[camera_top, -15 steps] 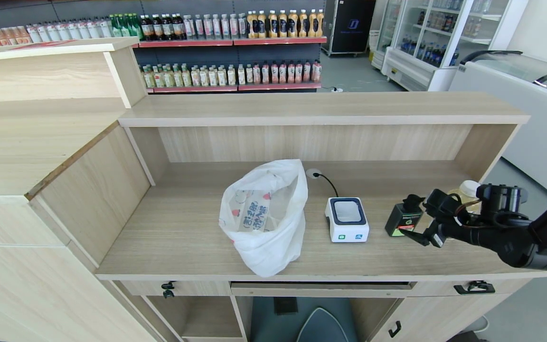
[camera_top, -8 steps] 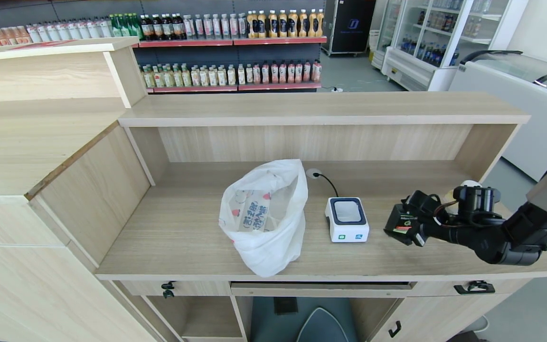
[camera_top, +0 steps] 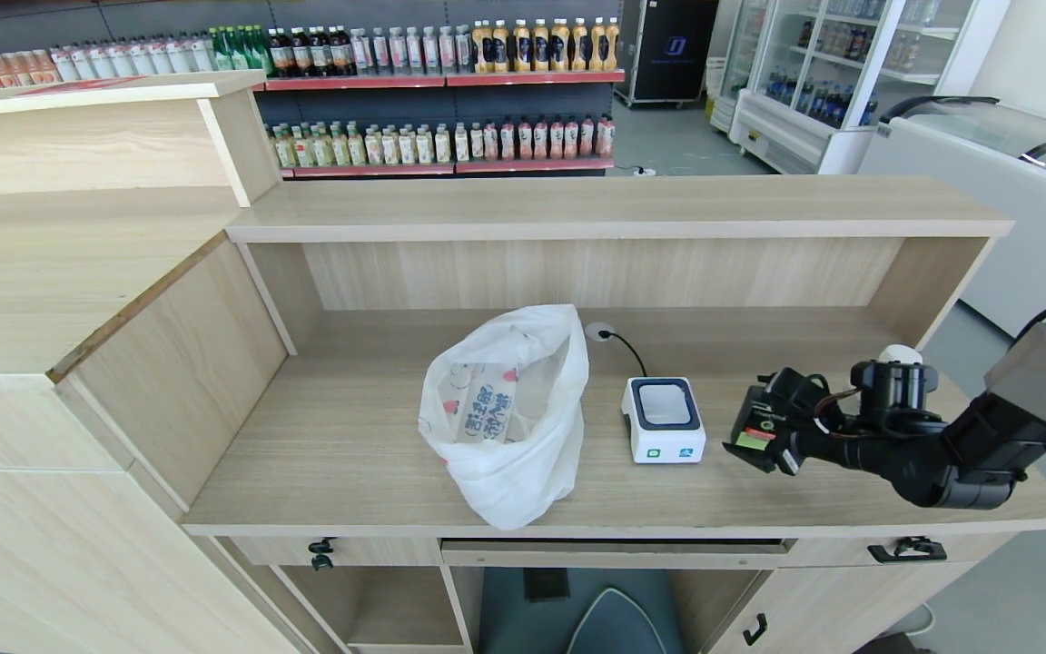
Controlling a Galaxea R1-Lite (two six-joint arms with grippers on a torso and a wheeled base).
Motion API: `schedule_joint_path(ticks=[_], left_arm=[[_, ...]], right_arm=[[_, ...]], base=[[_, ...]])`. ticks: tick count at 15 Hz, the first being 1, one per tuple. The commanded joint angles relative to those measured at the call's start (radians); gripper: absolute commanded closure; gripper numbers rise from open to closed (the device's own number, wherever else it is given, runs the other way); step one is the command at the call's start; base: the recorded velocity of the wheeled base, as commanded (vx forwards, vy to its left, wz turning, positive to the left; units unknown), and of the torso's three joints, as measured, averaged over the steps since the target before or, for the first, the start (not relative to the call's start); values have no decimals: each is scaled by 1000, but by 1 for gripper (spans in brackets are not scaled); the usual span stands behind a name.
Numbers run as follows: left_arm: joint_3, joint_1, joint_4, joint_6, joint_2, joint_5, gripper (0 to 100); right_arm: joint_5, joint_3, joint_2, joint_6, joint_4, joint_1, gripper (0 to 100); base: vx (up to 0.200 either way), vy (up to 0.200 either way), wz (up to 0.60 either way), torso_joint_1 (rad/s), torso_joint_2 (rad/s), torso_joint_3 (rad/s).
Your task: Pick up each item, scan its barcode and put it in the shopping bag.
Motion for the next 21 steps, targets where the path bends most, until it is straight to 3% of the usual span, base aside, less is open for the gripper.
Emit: schedule_joint_path(ticks=[1, 2, 11, 14, 16, 17, 19, 21], left_arm=[[0, 0, 0, 0, 0, 0, 0], [0, 0, 0, 0, 0, 0, 0], [0, 0, 0, 0, 0, 0, 0], [0, 0, 0, 0, 0, 0, 0], [0, 0, 0, 0, 0, 0, 0], [0, 0, 0, 0, 0, 0, 0], [0, 0, 0, 0, 0, 0, 0], [0, 0, 0, 0, 0, 0, 0]], right_arm=[[11, -7, 5, 6, 0, 5, 0], [7, -11, 5, 1, 0, 5, 100], [2, 39, -148, -19, -2, 30, 100], [5, 229, -461, -40, 0, 36, 100], [5, 269, -531, -60, 0, 36, 100], [10, 339, -691, -99, 20, 40, 100], [20, 362, -792, -227, 71, 46, 100], [85, 431, -892, -427, 98, 50, 100]], base=[[0, 0, 0, 0, 0, 0], [0, 0, 0, 0, 0, 0], [0, 0, 0, 0, 0, 0], [0, 0, 0, 0, 0, 0], [0, 0, 0, 0, 0, 0], [0, 0, 0, 0, 0, 0], [0, 0, 0, 0, 0, 0], [0, 0, 0, 0, 0, 0]])
